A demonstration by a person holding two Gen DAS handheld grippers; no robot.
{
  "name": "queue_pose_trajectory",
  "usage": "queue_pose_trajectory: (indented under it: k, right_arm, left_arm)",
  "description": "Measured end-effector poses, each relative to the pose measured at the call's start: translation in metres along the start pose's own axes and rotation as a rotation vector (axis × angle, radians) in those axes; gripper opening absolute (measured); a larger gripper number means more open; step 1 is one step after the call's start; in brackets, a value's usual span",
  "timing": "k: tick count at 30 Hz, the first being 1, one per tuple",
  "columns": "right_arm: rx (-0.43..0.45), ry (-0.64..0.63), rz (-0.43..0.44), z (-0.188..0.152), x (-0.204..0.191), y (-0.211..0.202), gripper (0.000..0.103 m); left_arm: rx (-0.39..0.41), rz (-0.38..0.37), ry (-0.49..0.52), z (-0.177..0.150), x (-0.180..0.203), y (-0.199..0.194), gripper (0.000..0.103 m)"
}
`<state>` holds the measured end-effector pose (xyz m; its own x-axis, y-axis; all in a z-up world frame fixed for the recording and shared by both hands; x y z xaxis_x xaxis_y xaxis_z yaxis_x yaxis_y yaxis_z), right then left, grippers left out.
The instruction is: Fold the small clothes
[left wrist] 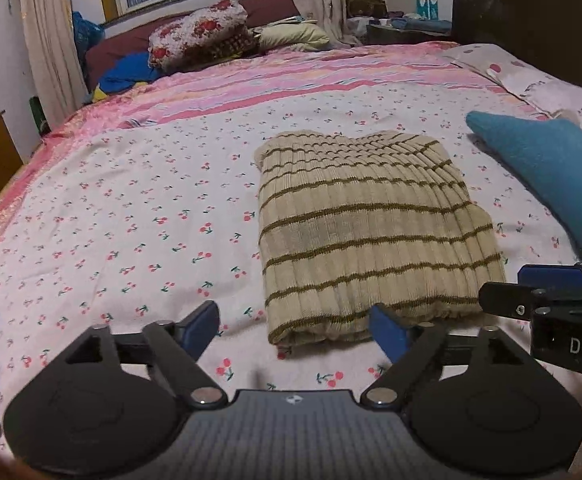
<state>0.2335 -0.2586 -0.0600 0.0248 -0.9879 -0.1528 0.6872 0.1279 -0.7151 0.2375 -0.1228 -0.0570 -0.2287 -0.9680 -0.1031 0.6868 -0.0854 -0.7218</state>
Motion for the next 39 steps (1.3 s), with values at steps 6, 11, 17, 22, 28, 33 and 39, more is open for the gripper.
queue_pose_trajectory:
  k: [6, 11, 17, 22, 28, 33, 39]
  right_arm:
    - [0.006, 0.019, -0.013, -0.009, -0.001, -0.009, 0.037]
    - [-0.003, 0.019, -0.022, -0.017, -0.003, -0.012, 0.037]
    - [-0.007, 0.003, -0.029, -0.025, -0.009, -0.013, 0.037]
    - [-0.007, -0.001, -0.025, -0.027, -0.012, -0.014, 0.037]
    - [-0.015, -0.012, -0.023, -0.030, -0.015, -0.013, 0.037]
    - [-0.020, -0.015, -0.020, -0.031, -0.015, -0.012, 0.037]
    - [-0.023, -0.016, -0.020, -0.032, -0.016, -0.010, 0.037]
  left_arm:
    - [0.001, 0.030, 0.028, -0.011, 0.003, -0.007, 0.096]
    - [-0.007, 0.011, 0.005, -0.017, 0.004, -0.012, 0.098]
    - [0.006, 0.017, -0.009, -0.018, 0.001, -0.020, 0.098]
    - [0.003, 0.019, -0.022, -0.021, -0.002, -0.022, 0.098]
    - [0.000, 0.030, -0.027, -0.023, -0.004, -0.022, 0.098]
    - [-0.001, 0.032, -0.028, -0.022, -0.004, -0.021, 0.097]
    - [-0.004, 0.035, -0.027, -0.023, -0.004, -0.021, 0.097]
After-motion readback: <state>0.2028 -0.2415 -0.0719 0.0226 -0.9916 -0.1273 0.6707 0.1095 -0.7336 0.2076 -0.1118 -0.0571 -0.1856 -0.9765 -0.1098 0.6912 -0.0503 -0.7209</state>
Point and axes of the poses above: each gripper's, at about its wrist camera, not at the fingertips, and y roughly the way its jaws point, x to its right, z to its top, the point moved 10 cm from there along y, roughly the way its jaws point, and after that the axes turned 2 degrees about -x, right-handed, at the moved point
